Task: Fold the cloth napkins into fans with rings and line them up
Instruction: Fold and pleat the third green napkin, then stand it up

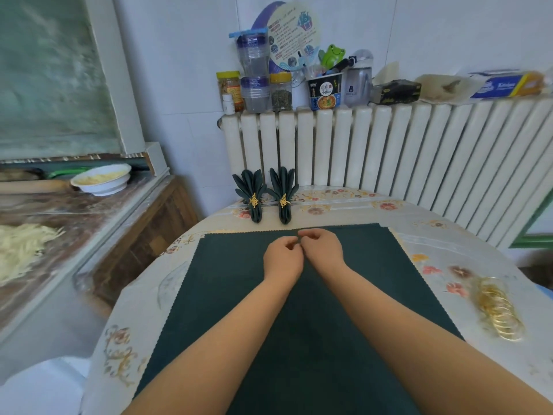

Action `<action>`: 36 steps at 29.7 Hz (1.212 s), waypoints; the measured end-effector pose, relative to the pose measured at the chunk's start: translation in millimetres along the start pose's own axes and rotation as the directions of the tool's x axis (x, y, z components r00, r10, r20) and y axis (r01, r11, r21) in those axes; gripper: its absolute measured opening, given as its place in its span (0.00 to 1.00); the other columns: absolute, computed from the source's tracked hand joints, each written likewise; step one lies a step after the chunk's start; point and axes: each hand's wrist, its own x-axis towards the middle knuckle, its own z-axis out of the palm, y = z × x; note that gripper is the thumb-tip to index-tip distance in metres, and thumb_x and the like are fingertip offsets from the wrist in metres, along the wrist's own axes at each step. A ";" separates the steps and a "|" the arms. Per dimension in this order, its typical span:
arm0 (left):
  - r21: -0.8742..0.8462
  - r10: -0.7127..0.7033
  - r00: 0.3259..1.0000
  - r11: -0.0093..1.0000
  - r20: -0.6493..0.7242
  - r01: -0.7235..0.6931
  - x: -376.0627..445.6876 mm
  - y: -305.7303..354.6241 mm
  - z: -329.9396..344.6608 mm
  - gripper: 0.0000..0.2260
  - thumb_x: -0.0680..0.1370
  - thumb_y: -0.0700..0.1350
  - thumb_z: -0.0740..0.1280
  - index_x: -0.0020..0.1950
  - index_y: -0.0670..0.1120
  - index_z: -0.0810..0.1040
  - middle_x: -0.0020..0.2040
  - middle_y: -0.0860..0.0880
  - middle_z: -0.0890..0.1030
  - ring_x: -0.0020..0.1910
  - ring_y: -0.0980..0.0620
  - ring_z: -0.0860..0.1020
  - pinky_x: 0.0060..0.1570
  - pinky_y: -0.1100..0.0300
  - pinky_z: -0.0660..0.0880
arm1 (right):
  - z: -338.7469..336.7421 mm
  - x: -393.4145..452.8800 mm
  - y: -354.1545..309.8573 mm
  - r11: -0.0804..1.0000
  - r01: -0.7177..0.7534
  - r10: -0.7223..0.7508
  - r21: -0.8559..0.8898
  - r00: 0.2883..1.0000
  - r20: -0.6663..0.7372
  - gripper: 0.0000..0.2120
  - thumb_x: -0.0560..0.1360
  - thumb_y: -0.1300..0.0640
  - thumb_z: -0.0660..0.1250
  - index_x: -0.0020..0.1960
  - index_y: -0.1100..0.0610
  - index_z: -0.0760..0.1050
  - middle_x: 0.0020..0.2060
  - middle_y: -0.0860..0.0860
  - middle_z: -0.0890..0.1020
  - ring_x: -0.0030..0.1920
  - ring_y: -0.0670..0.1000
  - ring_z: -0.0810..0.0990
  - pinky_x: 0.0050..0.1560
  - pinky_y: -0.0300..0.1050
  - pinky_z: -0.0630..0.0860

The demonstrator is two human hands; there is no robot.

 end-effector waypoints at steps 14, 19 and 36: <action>0.169 -0.026 0.956 0.985 0.292 -0.024 -205.2 -38.9 -53.9 0.07 0.78 0.44 0.66 0.53 0.49 0.82 0.45 0.50 0.82 0.45 0.54 0.79 0.46 0.62 0.74 | -61.6 -204.0 55.5 0.980 0.131 -0.098 -0.152 0.973 0.210 0.09 0.74 0.60 0.64 0.48 0.48 0.80 0.46 0.44 0.82 0.45 0.43 0.78 0.41 0.33 0.71; 0.348 -0.041 0.910 0.930 0.412 -0.116 -248.2 -77.7 -69.6 0.05 0.74 0.47 0.72 0.50 0.53 0.82 0.44 0.58 0.81 0.43 0.62 0.78 0.44 0.67 0.74 | -77.6 -253.1 97.0 0.914 0.204 -0.068 -0.350 0.929 0.363 0.08 0.74 0.58 0.66 0.49 0.48 0.80 0.44 0.41 0.81 0.47 0.41 0.78 0.48 0.33 0.72; 0.442 0.248 0.902 0.806 0.353 -0.394 -258.2 -106.3 -71.6 0.04 0.75 0.48 0.71 0.48 0.52 0.84 0.45 0.59 0.74 0.43 0.60 0.74 0.47 0.66 0.73 | -88.1 -274.5 131.1 0.702 0.554 -0.404 -0.448 0.827 0.391 0.07 0.73 0.52 0.70 0.51 0.49 0.83 0.50 0.41 0.81 0.54 0.41 0.71 0.52 0.24 0.61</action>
